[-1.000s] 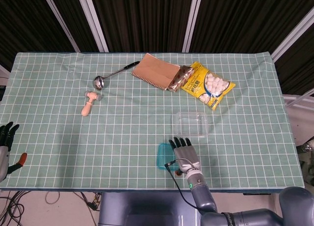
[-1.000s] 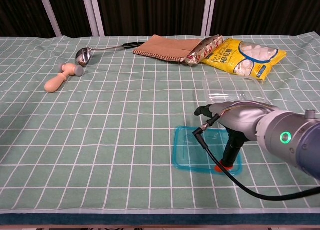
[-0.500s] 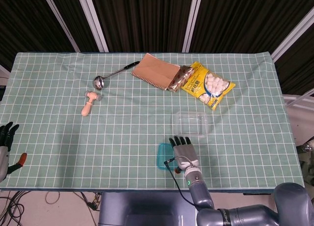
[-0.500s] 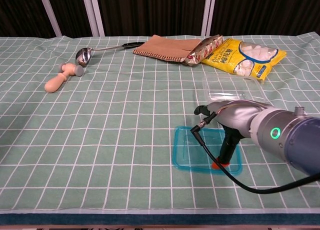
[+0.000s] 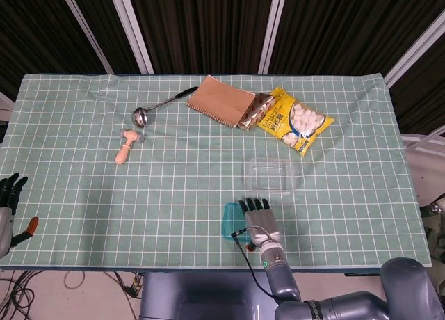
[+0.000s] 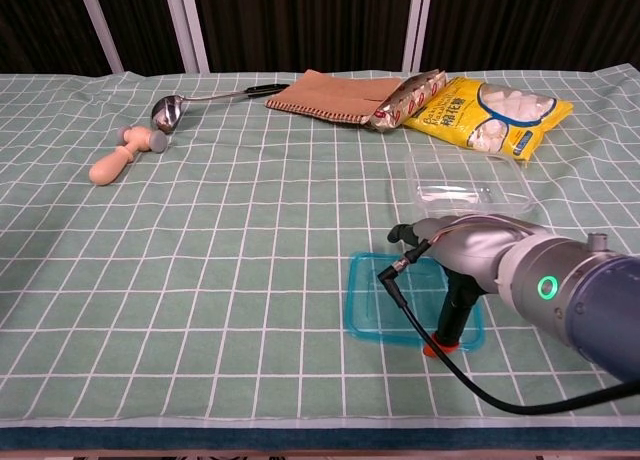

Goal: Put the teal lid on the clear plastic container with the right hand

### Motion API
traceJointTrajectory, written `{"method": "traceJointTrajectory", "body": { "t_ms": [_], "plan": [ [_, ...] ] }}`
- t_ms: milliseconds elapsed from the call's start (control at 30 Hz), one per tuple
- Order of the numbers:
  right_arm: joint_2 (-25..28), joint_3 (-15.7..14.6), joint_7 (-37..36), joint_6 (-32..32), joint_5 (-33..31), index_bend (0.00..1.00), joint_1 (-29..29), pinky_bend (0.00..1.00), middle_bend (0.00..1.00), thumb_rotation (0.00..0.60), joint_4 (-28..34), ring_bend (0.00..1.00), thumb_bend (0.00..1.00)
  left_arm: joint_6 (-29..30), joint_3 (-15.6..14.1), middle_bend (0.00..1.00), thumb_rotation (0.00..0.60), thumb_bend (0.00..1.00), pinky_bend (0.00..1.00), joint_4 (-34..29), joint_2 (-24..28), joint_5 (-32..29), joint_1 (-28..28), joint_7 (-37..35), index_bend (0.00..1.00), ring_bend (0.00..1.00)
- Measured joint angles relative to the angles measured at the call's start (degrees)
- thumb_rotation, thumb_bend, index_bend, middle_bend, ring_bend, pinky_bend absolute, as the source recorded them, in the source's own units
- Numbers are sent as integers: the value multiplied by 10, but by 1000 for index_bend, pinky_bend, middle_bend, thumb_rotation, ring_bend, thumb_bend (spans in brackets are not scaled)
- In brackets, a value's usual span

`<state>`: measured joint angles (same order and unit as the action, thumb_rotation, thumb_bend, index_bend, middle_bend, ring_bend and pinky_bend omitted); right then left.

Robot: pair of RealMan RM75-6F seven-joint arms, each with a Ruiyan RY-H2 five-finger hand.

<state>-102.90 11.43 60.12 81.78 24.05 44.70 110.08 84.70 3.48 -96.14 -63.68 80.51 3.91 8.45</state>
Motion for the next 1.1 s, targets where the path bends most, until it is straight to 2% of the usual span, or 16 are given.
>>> {"method": "traceJointTrajectory", "body": {
  "t_ms": [433,1100],
  "plan": [
    [-18,-4,-12,14,11,0,0,0,141,600,-13,0,99,-1,0,0,600,330,0,-1,1,-1,0,-1,71,0],
    [-24,-14,-14,24,26,0,-6,0,166,600,-24,0,99,-3,0,0,600,330,0,-2,2,-4,1,2,75,0]
  ]
}}
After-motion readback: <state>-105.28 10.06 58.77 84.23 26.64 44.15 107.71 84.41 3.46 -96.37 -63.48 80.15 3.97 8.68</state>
